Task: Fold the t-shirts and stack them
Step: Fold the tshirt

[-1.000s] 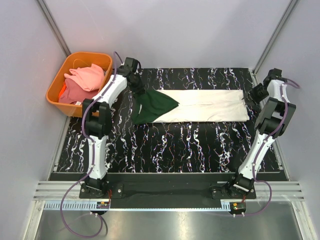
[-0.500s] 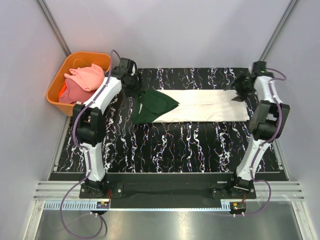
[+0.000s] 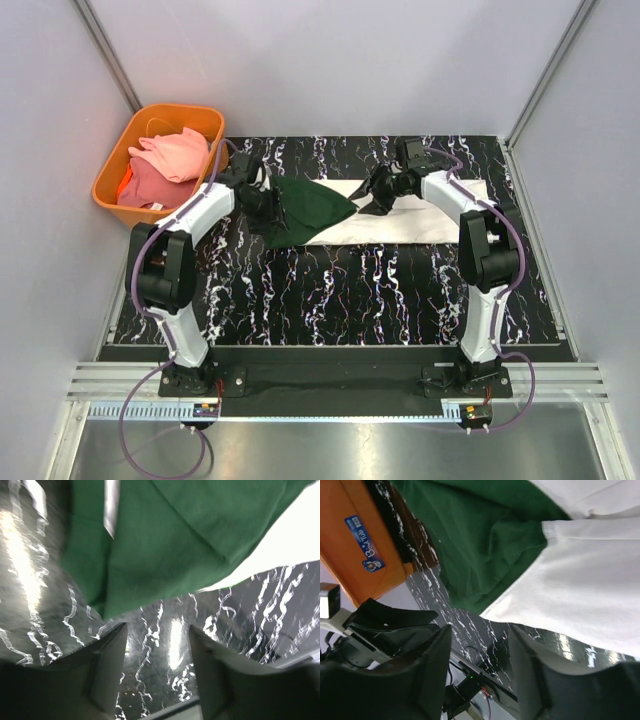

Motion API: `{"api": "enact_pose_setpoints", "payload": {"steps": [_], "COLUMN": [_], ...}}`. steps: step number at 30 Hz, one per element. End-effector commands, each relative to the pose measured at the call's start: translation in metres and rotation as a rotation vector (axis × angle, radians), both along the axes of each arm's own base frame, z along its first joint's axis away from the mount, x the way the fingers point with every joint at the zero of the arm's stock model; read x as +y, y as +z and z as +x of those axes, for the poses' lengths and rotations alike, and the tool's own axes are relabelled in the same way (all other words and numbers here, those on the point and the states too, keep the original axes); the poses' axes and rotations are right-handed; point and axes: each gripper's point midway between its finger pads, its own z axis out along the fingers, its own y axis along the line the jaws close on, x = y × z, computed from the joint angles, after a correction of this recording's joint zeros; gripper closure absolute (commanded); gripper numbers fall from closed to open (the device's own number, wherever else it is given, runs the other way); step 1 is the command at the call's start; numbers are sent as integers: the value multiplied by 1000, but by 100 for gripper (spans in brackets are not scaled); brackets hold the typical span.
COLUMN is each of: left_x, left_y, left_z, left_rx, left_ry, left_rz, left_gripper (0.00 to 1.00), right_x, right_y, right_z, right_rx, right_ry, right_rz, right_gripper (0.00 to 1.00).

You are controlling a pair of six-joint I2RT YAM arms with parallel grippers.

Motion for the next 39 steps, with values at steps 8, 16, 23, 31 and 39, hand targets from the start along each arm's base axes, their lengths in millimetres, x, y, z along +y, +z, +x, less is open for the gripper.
{"api": "enact_pose_setpoints", "payload": {"steps": [8, 16, 23, 31, 39], "left_x": [-11, 37, 36, 18, 19], "left_y": [-25, -45, 24, 28, -1], "left_z": [18, 8, 28, 91, 143], "left_rx": [-22, 32, -165, -178, -214], "left_ry": [14, 100, 85, 78, 29], "left_rz": [-57, 129, 95, -29, 8], "left_gripper": [55, 55, 46, 37, 33], "right_x": [52, 47, 40, 47, 81], "right_y": [-16, -80, -93, -22, -16], "right_z": [-2, -34, -43, -30, -13], "right_rx": [9, 118, 112, 61, 71], "right_ry": [55, 62, 99, 32, 11], "right_rz": [139, 110, 65, 119, 165], "right_gripper": [81, 91, 89, 59, 43]}}
